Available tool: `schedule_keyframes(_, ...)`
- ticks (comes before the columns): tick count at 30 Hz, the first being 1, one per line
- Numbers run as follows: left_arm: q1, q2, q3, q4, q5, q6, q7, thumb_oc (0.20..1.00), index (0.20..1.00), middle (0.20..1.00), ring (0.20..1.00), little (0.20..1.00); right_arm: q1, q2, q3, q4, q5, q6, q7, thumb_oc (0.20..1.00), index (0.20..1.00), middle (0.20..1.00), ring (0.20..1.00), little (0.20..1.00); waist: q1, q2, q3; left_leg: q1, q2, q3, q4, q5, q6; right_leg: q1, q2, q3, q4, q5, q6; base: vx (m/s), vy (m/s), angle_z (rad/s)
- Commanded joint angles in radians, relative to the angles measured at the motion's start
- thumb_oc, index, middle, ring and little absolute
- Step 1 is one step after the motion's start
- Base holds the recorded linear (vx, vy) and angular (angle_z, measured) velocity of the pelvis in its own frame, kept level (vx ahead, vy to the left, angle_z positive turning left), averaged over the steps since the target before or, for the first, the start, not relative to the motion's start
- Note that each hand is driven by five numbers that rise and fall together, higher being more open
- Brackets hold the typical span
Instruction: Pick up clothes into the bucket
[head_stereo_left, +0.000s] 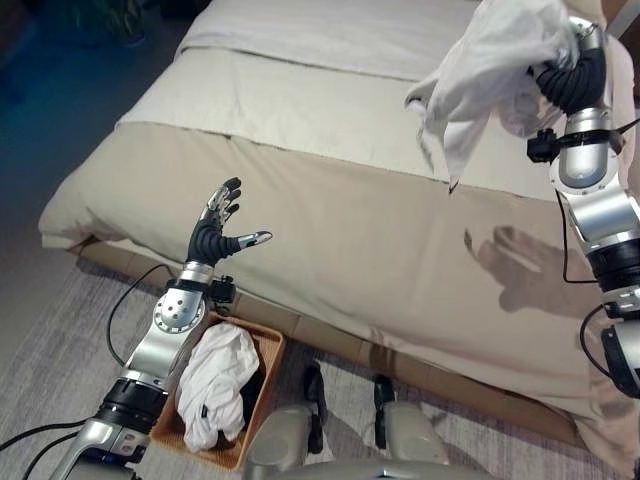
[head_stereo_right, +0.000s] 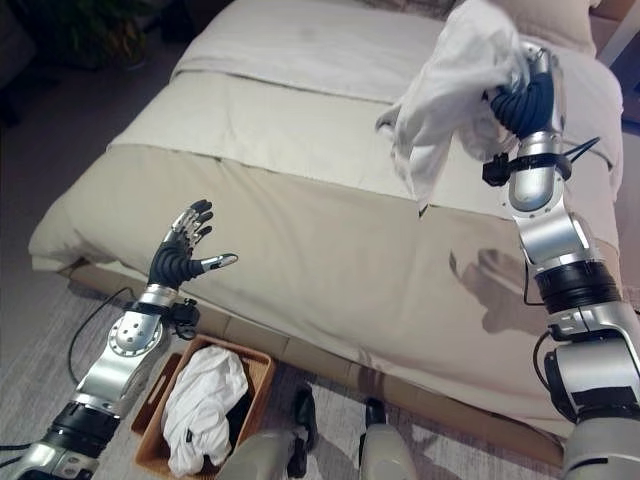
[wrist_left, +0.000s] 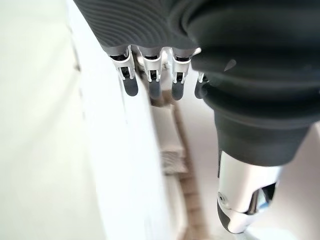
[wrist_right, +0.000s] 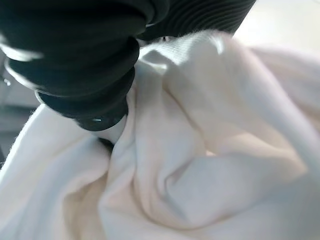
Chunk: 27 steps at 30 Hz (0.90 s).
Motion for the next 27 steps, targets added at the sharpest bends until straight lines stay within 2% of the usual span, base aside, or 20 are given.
schedule_keyframes(1, -0.078, 0.024, -0.082, -0.02, -0.053, -0.012, -0.055, 1.0, 1.0, 1.0, 1.0, 1.0, -0.035, -0.068, 0.083, -0.106, 0.126, -0.052, 0.125, 0.2, 0.2, 0.2, 0.2, 0.2, -0.015, -0.033, -0.153, 0.017, 0.009, -0.036, 0.04, -0.091, -0.026, 0.006, -0.01, -0.014, -0.069, 0.073, 0.029, 0.13, -0.051, 0.01)
schedule_keyframes(2, -0.168, 0.039, -0.159, 0.0, -0.065, 0.001, -0.075, 1.0, 1.0, 1.0, 1.0, 1.0, -0.048, -0.102, 0.143, -0.14, 0.162, -0.044, 0.182, 0.2, 0.2, 0.2, 0.2, 0.2, -0.023, -0.037, -0.183, 0.036, 0.015, -0.034, 0.032, -0.091, -0.031, 0.025, -0.006, -0.018, -0.076, 0.073, 0.029, 0.09, -0.044, 0.04)
schedule_keyframes(4, -0.201, 0.039, -0.186, 0.01, -0.071, 0.005, -0.083, 1.0, 1.0, 1.0, 1.0, 1.0, -0.048, -0.117, 0.159, -0.154, 0.176, -0.04, 0.199, 0.2, 0.2, 0.2, 0.2, 0.2, -0.025, -0.037, -0.194, 0.046, 0.018, -0.033, 0.027, -0.091, -0.033, 0.036, -0.006, -0.021, -0.079, 0.071, 0.029, 0.07, -0.031, -0.03)
schedule_keyframes(7, -0.322, 0.044, -0.299, 0.055, -0.1, 0.019, -0.11, 1.0, 1.0, 1.0, 1.0, 1.0, -0.072, -0.167, 0.234, -0.211, 0.209, -0.036, 0.252, 0.2, 0.2, 0.2, 0.2, 0.2, -0.036, -0.041, -0.226, 0.077, 0.026, -0.029, 0.012, -0.089, -0.039, 0.072, -0.002, -0.03, -0.095, 0.068, 0.029, 0.06, -0.028, -0.04)
schedule_keyframes(12, -0.388, 0.014, -0.37, 0.099, -0.118, 0.037, -0.116, 1.0, 1.0, 1.0, 1.0, 1.0, -0.069, -0.198, 0.29, -0.308, 0.246, -0.043, 0.313, 0.2, 0.2, 0.2, 0.2, 0.2, -0.036, -0.046, -0.253, 0.099, 0.032, -0.028, 0.005, -0.089, -0.045, 0.103, 0.0, -0.043, -0.114, 0.069, 0.03, 0.03, -0.018, -0.03)
schedule_keyframes(22, -0.432, -0.052, -0.414, 0.145, -0.128, 0.056, -0.109, 1.0, 1.0, 1.0, 1.0, 1.0, -0.074, -0.199, 0.34, -0.444, 0.289, -0.047, 0.365, 0.2, 0.2, 0.2, 0.2, 0.2, -0.033, -0.05, -0.264, 0.118, 0.037, -0.035, 0.004, -0.09, -0.047, 0.134, -0.001, -0.056, -0.124, 0.065, 0.028, 0.0, 0.0, 0.01)
schedule_keyframes(27, -0.467, -0.097, -0.445, 0.158, -0.151, 0.071, -0.1, 1.0, 1.0, 1.0, 1.0, 1.0, -0.087, -0.17, 0.371, -0.492, 0.294, -0.044, 0.382, 0.2, 0.2, 0.2, 0.2, 0.2, -0.027, -0.053, -0.263, 0.116, 0.037, -0.048, 0.004, -0.086, -0.047, 0.139, -0.003, -0.065, -0.125, 0.063, 0.026, -0.01, 0.004, 0.07)
